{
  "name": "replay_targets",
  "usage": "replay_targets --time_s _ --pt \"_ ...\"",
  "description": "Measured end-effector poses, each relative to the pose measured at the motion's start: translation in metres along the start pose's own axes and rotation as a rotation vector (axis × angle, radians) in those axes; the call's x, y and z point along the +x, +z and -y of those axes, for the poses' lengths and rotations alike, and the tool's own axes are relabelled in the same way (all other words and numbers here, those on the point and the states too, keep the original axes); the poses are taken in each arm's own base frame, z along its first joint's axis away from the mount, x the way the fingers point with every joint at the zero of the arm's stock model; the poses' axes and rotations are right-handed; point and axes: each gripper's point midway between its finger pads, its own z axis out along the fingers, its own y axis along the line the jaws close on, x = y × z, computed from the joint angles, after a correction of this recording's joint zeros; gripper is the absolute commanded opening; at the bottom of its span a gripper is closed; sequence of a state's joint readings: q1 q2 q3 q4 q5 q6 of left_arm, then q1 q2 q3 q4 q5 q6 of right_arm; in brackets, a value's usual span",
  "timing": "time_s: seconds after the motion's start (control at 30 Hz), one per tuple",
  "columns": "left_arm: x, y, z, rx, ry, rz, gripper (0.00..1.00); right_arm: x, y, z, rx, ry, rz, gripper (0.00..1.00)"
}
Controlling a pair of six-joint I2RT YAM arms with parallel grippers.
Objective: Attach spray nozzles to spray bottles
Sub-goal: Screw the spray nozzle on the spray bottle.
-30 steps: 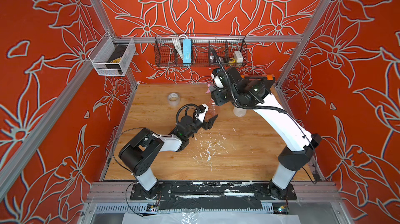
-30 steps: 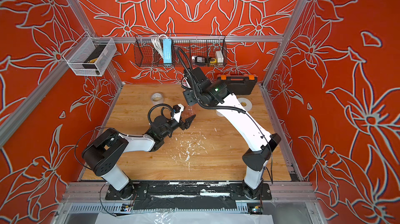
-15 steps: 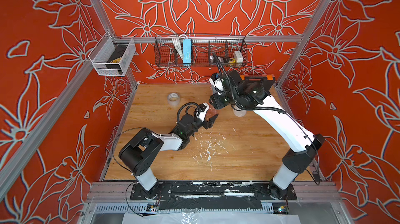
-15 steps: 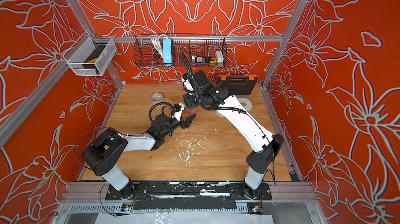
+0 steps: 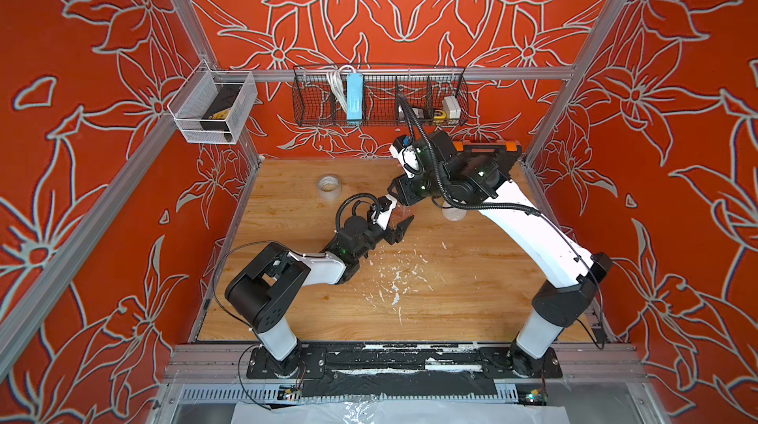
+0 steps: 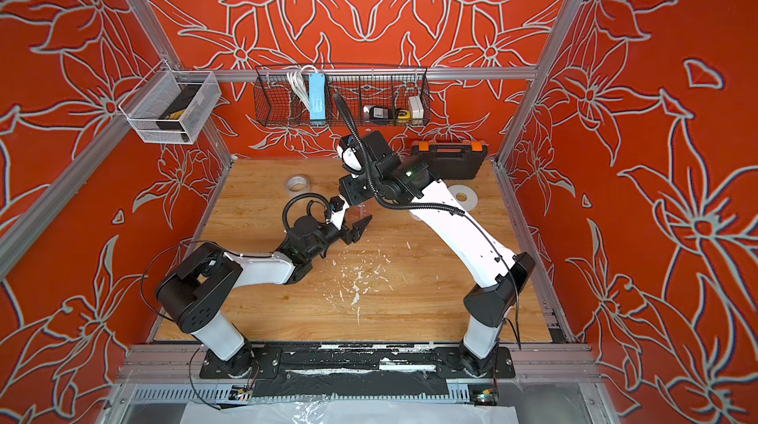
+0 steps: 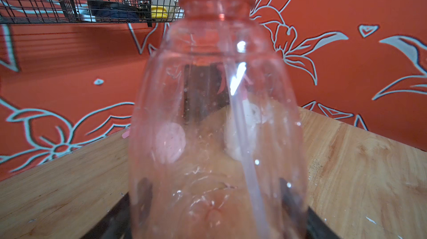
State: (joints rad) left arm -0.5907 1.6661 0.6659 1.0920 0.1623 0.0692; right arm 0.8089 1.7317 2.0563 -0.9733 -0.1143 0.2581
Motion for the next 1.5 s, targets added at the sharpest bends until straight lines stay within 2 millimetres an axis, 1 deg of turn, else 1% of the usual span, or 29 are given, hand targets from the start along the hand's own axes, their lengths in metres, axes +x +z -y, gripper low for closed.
replay_targets --time_s 0.07,0.13,0.17,0.2,0.27,0.33,0.4,0.43,0.5,0.53,0.6,0.67,0.73,0.8,0.87,0.9,0.97,1.07,1.13,1.17,1.2,1.37,1.5 --pt "0.0 0.0 -0.001 -0.002 0.005 0.0 0.48 0.001 -0.001 -0.006 -0.022 -0.012 -0.001 0.52" --pt "0.0 0.0 -0.002 -0.003 0.007 0.001 0.48 0.001 -0.006 -0.009 -0.029 -0.023 0.003 0.56" --pt "-0.001 0.0 -0.002 -0.004 0.008 0.003 0.48 0.001 -0.01 -0.01 -0.031 -0.031 0.007 0.58" --pt "-0.001 0.0 -0.003 -0.003 0.009 0.004 0.48 0.0 -0.016 -0.011 -0.031 -0.038 0.016 0.63" --pt "-0.003 -0.001 -0.004 0.0 0.011 0.011 0.48 -0.004 -0.029 -0.007 -0.023 -0.05 0.041 0.69" --pt "-0.004 -0.003 -0.003 0.014 0.013 0.021 0.48 -0.012 -0.044 0.008 -0.004 -0.04 0.079 0.75" --pt "-0.002 -0.005 -0.002 0.033 0.013 0.021 0.48 -0.023 -0.054 0.033 0.015 -0.01 0.124 0.79" --pt "0.001 -0.007 -0.001 0.048 0.012 0.016 0.48 -0.029 -0.058 0.048 0.028 0.009 0.146 0.81" --pt "0.003 -0.009 0.0 0.074 0.006 0.011 0.48 -0.039 -0.06 0.07 0.035 0.033 0.183 0.88" --pt "0.004 -0.01 0.0 0.086 0.003 0.01 0.48 -0.045 -0.059 0.081 0.031 0.048 0.201 0.91" --pt "0.003 -0.011 0.0 0.107 0.0 0.012 0.48 -0.054 -0.055 0.089 -0.014 0.057 0.232 0.93" --pt "0.003 -0.012 0.001 0.128 -0.004 0.013 0.48 -0.063 -0.047 0.089 -0.089 0.063 0.254 0.93" --pt "0.003 -0.013 0.003 0.15 -0.01 0.013 0.48 -0.068 -0.033 0.087 -0.185 0.074 0.258 0.95" --pt "0.002 -0.014 0.007 0.171 -0.014 0.014 0.48 -0.067 -0.015 0.083 -0.274 0.089 0.236 0.97" --pt "0.001 -0.015 0.008 0.186 -0.018 0.016 0.48 -0.063 0.001 0.079 -0.346 0.105 0.213 0.97" --pt "0.001 -0.015 0.009 0.193 -0.019 0.017 0.48 -0.057 0.008 0.076 -0.381 0.115 0.196 0.95" --pt "0.0 -0.016 0.009 0.199 -0.022 0.018 0.48 -0.047 0.015 0.071 -0.428 0.135 0.169 0.89" --pt "-0.001 -0.017 0.007 0.2 -0.031 0.02 0.48 -0.037 0.019 0.065 -0.475 0.148 0.153 0.71" --pt "-0.002 -0.017 0.006 0.204 -0.035 0.02 0.48 -0.03 0.017 0.062 -0.487 0.154 0.151 0.62" --pt "-0.001 -0.017 0.005 0.202 -0.036 0.019 0.48 -0.029 0.013 0.061 -0.489 0.149 0.159 0.58" --pt "-0.001 -0.018 0.005 0.204 -0.038 0.019 0.48 -0.029 0.008 0.059 -0.489 0.146 0.17 0.58" --pt "-0.006 -0.018 0.006 0.207 -0.04 0.027 0.48 -0.027 -0.018 0.051 -0.458 0.11 0.225 0.45" --pt "-0.007 -0.019 0.004 0.206 -0.05 0.03 0.48 -0.028 -0.029 0.044 -0.436 0.081 0.262 0.45"
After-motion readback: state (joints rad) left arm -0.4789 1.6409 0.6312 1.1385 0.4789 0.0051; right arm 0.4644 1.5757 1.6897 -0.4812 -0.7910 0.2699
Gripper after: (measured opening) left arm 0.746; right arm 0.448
